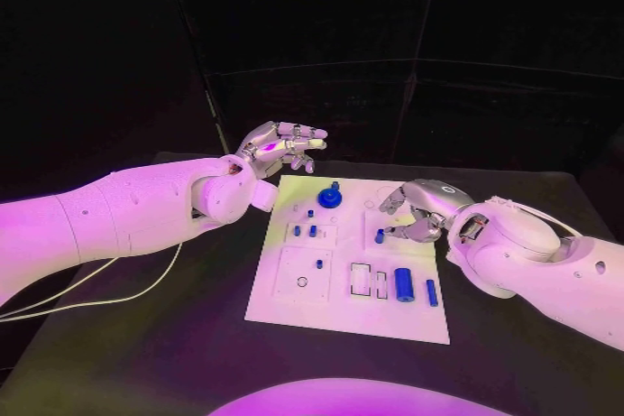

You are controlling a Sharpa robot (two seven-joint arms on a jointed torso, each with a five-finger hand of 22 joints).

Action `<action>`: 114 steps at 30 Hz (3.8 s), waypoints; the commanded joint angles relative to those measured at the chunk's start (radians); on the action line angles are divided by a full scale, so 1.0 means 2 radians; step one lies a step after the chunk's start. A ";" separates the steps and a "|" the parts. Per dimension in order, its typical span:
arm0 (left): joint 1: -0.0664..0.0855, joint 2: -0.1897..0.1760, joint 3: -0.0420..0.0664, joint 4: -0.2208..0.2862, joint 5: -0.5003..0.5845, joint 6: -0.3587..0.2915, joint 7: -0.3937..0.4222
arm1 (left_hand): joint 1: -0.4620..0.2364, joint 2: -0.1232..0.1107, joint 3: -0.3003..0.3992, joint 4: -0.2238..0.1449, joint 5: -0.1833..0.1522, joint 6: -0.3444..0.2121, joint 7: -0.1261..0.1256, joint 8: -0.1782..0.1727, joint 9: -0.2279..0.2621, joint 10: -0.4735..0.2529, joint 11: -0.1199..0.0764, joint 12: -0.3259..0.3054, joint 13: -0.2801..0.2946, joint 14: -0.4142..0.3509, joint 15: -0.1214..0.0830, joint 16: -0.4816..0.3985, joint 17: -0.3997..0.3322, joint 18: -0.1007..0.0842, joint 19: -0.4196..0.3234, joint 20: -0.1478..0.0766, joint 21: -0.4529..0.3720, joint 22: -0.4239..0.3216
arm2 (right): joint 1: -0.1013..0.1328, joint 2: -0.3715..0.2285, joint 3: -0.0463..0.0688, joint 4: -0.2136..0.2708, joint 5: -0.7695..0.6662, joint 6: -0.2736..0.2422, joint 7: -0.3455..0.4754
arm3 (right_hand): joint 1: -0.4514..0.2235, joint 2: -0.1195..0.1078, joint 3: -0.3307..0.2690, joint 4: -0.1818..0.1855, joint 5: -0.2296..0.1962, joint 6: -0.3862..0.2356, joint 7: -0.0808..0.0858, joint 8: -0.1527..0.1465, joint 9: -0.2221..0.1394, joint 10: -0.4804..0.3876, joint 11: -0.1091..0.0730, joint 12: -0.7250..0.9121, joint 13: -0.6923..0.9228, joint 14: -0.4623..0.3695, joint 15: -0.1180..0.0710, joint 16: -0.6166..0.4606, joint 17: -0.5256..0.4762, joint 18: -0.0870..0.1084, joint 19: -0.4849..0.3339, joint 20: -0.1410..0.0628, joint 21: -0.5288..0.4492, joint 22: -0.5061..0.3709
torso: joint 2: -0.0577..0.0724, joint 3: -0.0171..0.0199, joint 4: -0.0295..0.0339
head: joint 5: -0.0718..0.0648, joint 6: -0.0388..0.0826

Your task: Assemble the parts on the task board

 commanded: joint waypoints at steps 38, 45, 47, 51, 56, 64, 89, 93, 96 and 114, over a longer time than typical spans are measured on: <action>0.001 0.003 0.000 -0.001 -0.001 0.010 0.000 | 0.000 0.004 -0.003 -0.001 0.004 -0.004 0.000 0.003 -0.001 -0.003 -0.001 0.001 0.001 -0.003 -0.001 -0.002 0.000 0.007 -0.003 -0.001 -0.003 -0.001 | 0.001 0.054 -0.001 -0.062 -0.007 0.098 0.005 | 0.038 0.040 0.031 0.002 0.001 0.057 -0.001 0.013 0.005 0.085 -0.011 0.021 -0.003 0.011 -0.012 0.014 0.022 -0.001 0.035 -0.009 0.036 0.053 | 0.000 0.0004 0.0004 | 0.000 -0.007; 0.001 0.003 0.000 -0.001 -0.001 0.011 -0.001 | 0.000 0.004 -0.003 -0.001 0.004 -0.004 0.000 0.003 -0.001 -0.003 -0.001 0.001 0.001 -0.003 -0.001 -0.002 0.000 0.007 -0.003 -0.001 -0.003 -0.001 | 0.000 0.056 -0.002 -0.066 -0.016 0.105 0.002 | 0.041 0.038 0.039 -0.001 0.000 0.061 -0.001 0.013 0.005 0.091 -0.012 0.017 -0.002 0.011 -0.013 0.016 0.023 -0.001 0.035 -0.010 0.038 0.055 | 0.000 0.0004 0.0001 | 0.001 -0.008; 0.001 0.003 0.000 -0.001 -0.001 0.012 -0.002 | 0.000 0.004 -0.003 -0.001 0.004 -0.004 0.000 0.003 -0.001 -0.003 -0.001 0.001 0.001 -0.003 -0.001 -0.002 0.000 0.007 -0.003 -0.001 -0.003 -0.001 | 0.000 0.056 -0.003 -0.066 -0.017 0.107 0.002 | 0.042 0.038 0.040 -0.002 0.000 0.061 -0.001 0.013 0.005 0.092 -0.012 0.016 -0.002 0.011 -0.013 0.016 0.024 -0.001 0.036 -0.010 0.038 0.055 | 0.000 0.0005 0.0000 | 0.001 -0.008; 0.001 0.003 0.000 0.000 -0.001 0.013 -0.003 | 0.000 0.004 -0.003 -0.001 0.004 -0.004 0.000 0.003 -0.001 -0.003 -0.001 0.001 0.001 -0.003 -0.001 -0.002 0.000 0.007 -0.003 -0.001 -0.003 -0.001 | 0.000 0.057 -0.003 -0.067 -0.018 0.106 0.003 | 0.042 0.037 0.042 -0.003 0.000 0.062 -0.002 0.012 0.005 0.093 -0.012 0.015 -0.002 0.011 -0.013 0.016 0.024 -0.001 0.035 -0.010 0.038 0.056 | 0.000 0.0003 0.0001 | 0.001 -0.009; 0.001 0.003 0.000 0.000 -0.001 0.013 -0.005 | 0.000 0.004 -0.003 -0.001 0.004 -0.004 0.000 0.003 -0.001 -0.004 -0.001 0.002 0.001 -0.003 -0.001 -0.002 -0.001 0.007 -0.003 -0.001 -0.003 -0.001 | 0.000 0.056 -0.003 -0.066 -0.018 0.096 0.006 | 0.043 0.037 0.047 -0.004 0.000 0.066 -0.002 0.013 0.005 0.098 -0.013 0.013 -0.002 0.011 -0.014 0.016 0.023 -0.002 0.036 -0.010 0.040 0.058 | 0.000 0.0001 0.0002 | 0.001 -0.010; 0.001 0.002 0.000 0.000 -0.001 0.013 -0.007 | 0.001 0.005 -0.003 -0.001 0.004 -0.004 0.000 0.003 -0.001 -0.004 -0.001 0.002 0.001 -0.003 -0.001 -0.002 -0.002 0.007 -0.003 -0.001 -0.003 -0.001 | -0.001 0.046 -0.003 -0.054 -0.020 0.041 0.020 | 0.045 0.039 0.063 -0.009 -0.002 0.079 -0.004 0.016 0.006 0.116 -0.016 0.009 0.000 0.012 -0.016 0.020 0.026 -0.004 0.041 -0.012 0.049 0.070 | 0.000 0.0004 -0.0003 | 0.002 -0.010; 0.001 0.007 0.000 -0.003 -0.001 0.022 -0.012 | 0.003 0.003 -0.002 -0.004 0.004 -0.007 0.002 0.003 -0.001 -0.008 0.000 0.003 0.001 -0.005 0.000 -0.003 -0.005 0.007 -0.004 -0.001 -0.003 -0.001 | 0.000 0.063 -0.002 0.026 -0.013 -0.002 0.066 | 0.043 0.033 0.078 -0.015 -0.004 0.081 -0.004 0.013 0.005 0.120 -0.016 -0.001 0.000 0.012 -0.016 0.022 0.027 -0.004 0.041 -0.013 0.053 0.074 | 0.000 0.0001 0.0015 | 0.006 -0.011; 0.001 0.010 0.001 -0.002 -0.001 0.022 -0.011 | 0.003 0.002 -0.002 -0.005 0.004 -0.008 0.002 0.003 -0.001 -0.008 0.000 0.003 0.001 -0.006 0.000 -0.004 -0.005 0.007 -0.004 0.000 -0.003 -0.001 | -0.002 0.092 -0.012 0.016 -0.014 0.002 0.076 | 0.041 0.033 0.079 -0.015 -0.004 0.081 -0.004 0.013 0.005 0.120 -0.016 -0.002 0.000 0.012 -0.016 0.022 0.028 -0.004 0.041 -0.013 0.052 0.073 | 0.000 0.0001 0.0018 | 0.008 -0.011; 0.001 0.010 0.001 -0.002 -0.001 0.021 -0.010 | 0.002 0.003 -0.003 -0.004 0.004 -0.008 0.002 0.002 -0.001 -0.009 0.001 0.003 0.001 -0.006 0.000 -0.004 -0.005 0.007 -0.004 0.000 -0.004 -0.001 | -0.004 0.104 -0.016 0.011 -0.014 0.007 0.079 | 0.041 0.033 0.079 -0.015 -0.004 0.081 -0.004 0.013 0.005 0.120 -0.016 -0.002 0.000 0.012 -0.016 0.022 0.027 -0.004 0.041 -0.013 0.052 0.073 | 0.000 -0.0005 0.0023 | 0.009 -0.013; 0.001 0.013 0.001 -0.003 -0.001 0.019 -0.009 | 0.001 0.003 -0.003 -0.003 0.003 -0.009 0.003 0.003 -0.002 -0.009 0.001 0.004 0.001 -0.006 0.001 -0.003 -0.005 0.007 -0.005 0.000 -0.004 -0.001 | -0.019 0.137 -0.036 -0.021 -0.026 0.041 0.084 | 0.041 0.034 0.082 -0.015 -0.005 0.081 -0.004 0.012 0.004 0.120 -0.016 -0.004 0.000 0.012 -0.016 0.023 0.028 -0.004 0.040 -0.013 0.052 0.072 | 0.000 0.0012 0.0012 | 0.017 -0.020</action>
